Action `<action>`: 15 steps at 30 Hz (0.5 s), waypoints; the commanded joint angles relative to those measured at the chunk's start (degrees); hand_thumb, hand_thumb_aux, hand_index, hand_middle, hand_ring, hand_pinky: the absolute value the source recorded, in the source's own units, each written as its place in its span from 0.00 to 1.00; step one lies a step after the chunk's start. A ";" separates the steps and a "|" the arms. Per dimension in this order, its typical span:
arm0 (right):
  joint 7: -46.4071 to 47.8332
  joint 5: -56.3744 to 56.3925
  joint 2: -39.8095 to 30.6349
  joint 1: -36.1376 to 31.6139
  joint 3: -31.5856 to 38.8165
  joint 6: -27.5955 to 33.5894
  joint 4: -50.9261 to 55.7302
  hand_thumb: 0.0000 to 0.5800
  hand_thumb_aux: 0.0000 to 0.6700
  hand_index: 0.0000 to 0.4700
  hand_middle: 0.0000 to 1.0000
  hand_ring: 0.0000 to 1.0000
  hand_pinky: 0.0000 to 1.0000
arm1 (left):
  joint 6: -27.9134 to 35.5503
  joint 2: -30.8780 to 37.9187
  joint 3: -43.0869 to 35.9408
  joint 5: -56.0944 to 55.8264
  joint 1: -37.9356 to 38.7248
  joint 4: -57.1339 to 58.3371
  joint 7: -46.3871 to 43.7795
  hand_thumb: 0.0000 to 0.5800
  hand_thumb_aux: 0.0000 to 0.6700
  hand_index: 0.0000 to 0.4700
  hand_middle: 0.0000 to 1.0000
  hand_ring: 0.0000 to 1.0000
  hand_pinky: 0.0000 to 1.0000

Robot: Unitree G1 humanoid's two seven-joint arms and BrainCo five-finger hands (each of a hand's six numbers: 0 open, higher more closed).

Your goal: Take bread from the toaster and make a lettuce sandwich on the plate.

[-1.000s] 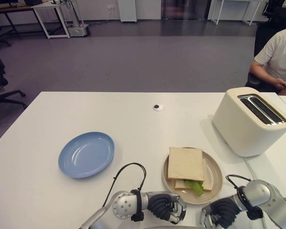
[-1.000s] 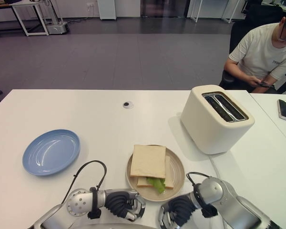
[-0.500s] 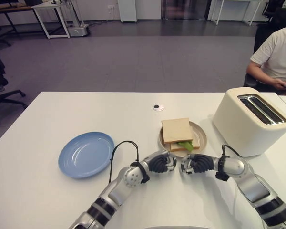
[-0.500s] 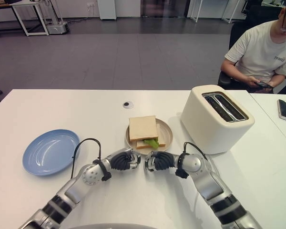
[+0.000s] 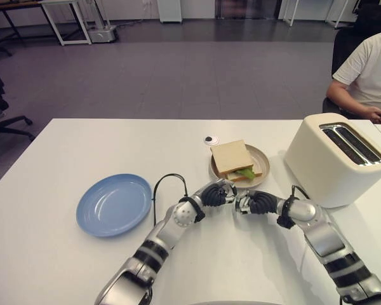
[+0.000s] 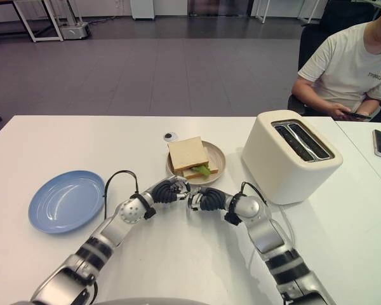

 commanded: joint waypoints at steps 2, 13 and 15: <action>-11.49 8.05 9.94 4.04 -12.36 5.19 -21.43 0.00 0.00 0.00 0.00 0.00 0.00 | 8.75 -3.53 12.49 -9.75 13.38 -32.10 5.10 0.00 0.00 0.00 0.00 0.00 0.00; -34.49 -4.18 22.80 30.85 -8.07 -18.63 -26.39 0.00 0.00 0.00 0.00 0.00 0.00 | 9.87 -6.42 10.63 -5.59 33.37 -49.08 11.49 0.00 0.00 0.00 0.00 0.00 0.00; -35.90 -5.29 23.57 32.49 -7.04 -20.53 -24.90 0.00 0.00 0.00 0.00 0.00 0.00 | 8.34 -6.01 9.59 -4.63 35.24 -49.19 11.45 0.00 0.00 0.00 0.00 0.00 0.00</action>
